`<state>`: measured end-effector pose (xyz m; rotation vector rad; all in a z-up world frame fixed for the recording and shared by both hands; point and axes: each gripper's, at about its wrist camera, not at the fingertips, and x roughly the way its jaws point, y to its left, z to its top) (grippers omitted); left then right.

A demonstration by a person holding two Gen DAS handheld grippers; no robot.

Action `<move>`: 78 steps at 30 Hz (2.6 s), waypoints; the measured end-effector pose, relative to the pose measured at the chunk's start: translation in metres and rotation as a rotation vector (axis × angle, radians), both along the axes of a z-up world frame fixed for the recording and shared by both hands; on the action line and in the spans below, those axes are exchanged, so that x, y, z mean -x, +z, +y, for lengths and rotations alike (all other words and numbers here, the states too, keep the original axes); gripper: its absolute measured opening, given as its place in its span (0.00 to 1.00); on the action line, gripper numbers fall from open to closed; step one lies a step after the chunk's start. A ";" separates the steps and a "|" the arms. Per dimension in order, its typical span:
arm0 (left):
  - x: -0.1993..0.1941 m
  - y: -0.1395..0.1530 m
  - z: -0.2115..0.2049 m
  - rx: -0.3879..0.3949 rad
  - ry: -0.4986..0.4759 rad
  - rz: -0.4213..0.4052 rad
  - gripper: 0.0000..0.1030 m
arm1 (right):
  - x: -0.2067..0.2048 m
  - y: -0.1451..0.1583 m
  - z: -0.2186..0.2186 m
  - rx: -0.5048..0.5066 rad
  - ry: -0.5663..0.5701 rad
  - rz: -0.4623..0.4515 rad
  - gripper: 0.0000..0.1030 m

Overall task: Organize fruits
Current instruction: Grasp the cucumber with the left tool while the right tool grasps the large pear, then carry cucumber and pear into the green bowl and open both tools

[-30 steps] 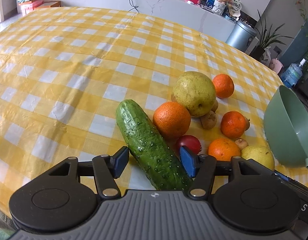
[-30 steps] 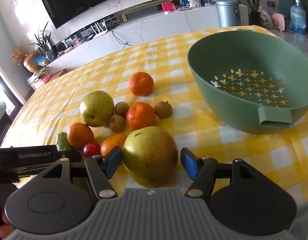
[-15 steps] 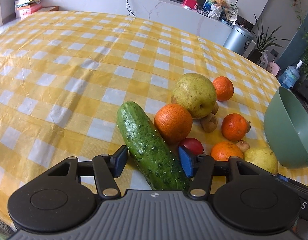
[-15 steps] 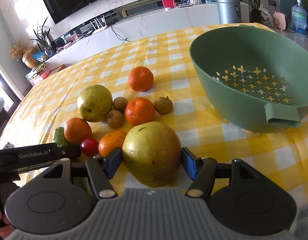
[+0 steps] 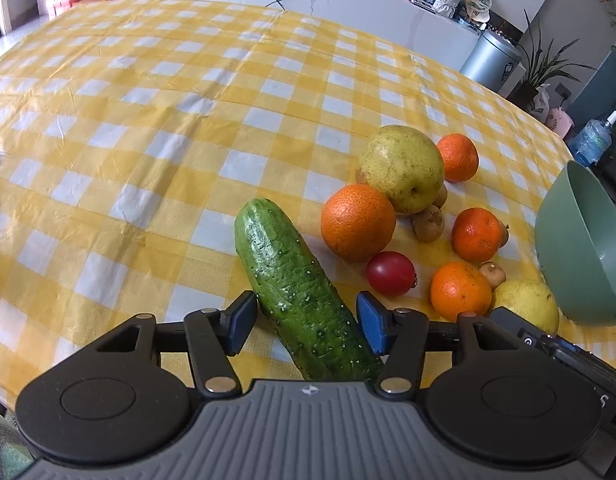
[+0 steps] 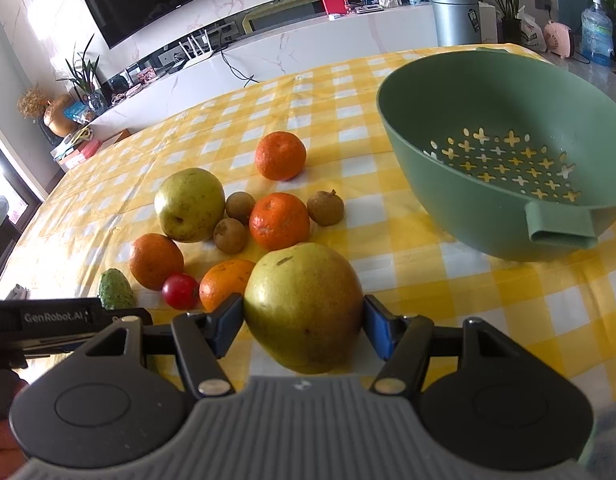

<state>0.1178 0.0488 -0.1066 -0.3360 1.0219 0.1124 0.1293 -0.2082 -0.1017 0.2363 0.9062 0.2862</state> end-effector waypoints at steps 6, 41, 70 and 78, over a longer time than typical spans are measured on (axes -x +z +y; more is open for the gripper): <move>0.002 0.001 -0.001 -0.001 -0.001 -0.018 0.58 | -0.001 0.000 0.001 0.005 0.003 -0.003 0.60; 0.063 0.126 -0.060 -0.025 -0.164 -0.372 0.42 | 0.059 0.068 -0.038 -0.053 0.004 -0.251 0.60; -0.120 0.081 -0.197 0.129 -0.461 -0.091 0.42 | -0.110 0.052 -0.142 0.289 0.327 0.017 0.59; -0.142 0.059 -0.206 0.122 -0.495 -0.018 0.43 | -0.125 0.034 -0.134 0.369 0.434 0.083 0.59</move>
